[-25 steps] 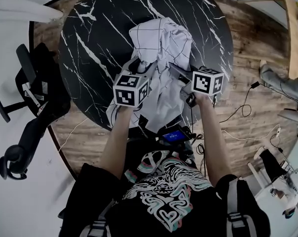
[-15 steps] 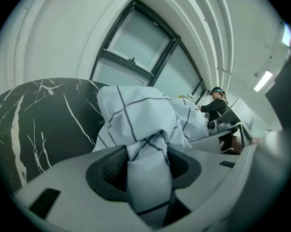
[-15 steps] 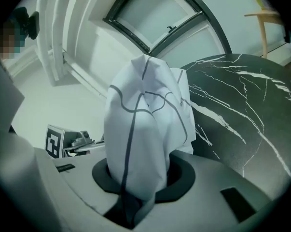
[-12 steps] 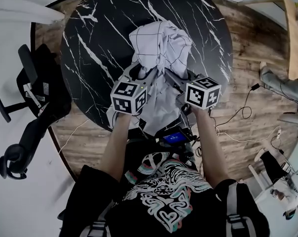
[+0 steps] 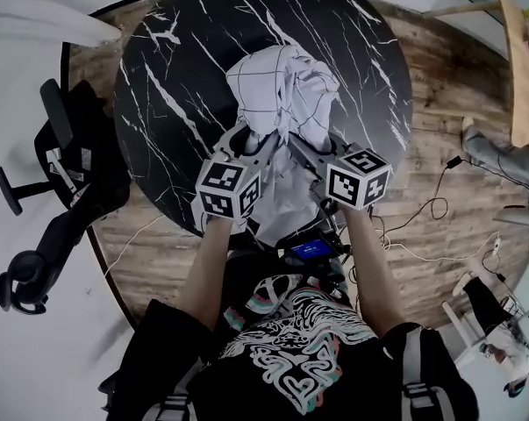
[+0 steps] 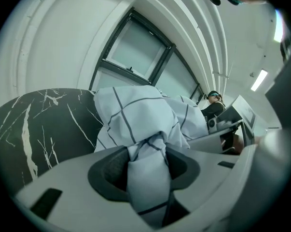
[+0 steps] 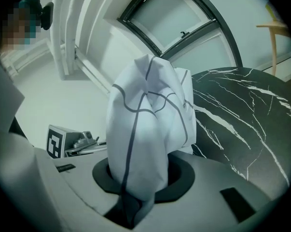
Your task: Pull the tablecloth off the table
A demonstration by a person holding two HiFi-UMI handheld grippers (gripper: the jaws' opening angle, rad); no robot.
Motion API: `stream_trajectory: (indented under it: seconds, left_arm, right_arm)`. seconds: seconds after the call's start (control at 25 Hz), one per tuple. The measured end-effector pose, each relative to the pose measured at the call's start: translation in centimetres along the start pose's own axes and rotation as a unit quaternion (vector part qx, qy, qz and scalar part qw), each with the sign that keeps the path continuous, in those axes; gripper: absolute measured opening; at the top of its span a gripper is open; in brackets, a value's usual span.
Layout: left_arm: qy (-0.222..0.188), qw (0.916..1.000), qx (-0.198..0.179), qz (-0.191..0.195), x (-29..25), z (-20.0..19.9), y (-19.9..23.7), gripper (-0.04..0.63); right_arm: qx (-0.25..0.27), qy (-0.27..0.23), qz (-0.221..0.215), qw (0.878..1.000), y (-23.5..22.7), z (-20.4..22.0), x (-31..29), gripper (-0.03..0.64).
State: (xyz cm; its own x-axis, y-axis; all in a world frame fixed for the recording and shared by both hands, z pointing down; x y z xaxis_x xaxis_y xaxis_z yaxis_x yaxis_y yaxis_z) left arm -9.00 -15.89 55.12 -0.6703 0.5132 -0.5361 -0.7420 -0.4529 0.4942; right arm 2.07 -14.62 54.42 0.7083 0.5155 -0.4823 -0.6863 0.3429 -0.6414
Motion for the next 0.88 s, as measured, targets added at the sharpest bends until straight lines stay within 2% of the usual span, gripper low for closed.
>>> stream_trajectory:
  seconds: [0.48,0.88]
  left_arm:
    - [-0.030,0.9993,-0.017,-0.015,2.0,-1.1,-1.6,0.153]
    - [-0.064,0.9964,-0.047,-0.029,4.3,-2.9,-3.3,0.152]
  right_arm:
    - [0.032,-0.012,-0.018,0.999,2.1,-1.0,1.2,0.127]
    - [0.060,-0.034,-0.029,0.997,4.4,-2.5,2.7,0.126]
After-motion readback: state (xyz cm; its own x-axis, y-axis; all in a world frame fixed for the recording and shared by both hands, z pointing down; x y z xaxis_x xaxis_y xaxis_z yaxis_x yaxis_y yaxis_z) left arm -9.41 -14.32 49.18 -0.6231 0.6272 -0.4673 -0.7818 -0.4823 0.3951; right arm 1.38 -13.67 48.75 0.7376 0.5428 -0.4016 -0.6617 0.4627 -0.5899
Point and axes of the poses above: the fingertips, and each gripper's own axes: x backward along the fingers, y to its left, z out of its underside, the point moved 5 cm from there along x, backward along the fingers, and after that the axes turned 3 degrees about x, right-handed, at the moved point
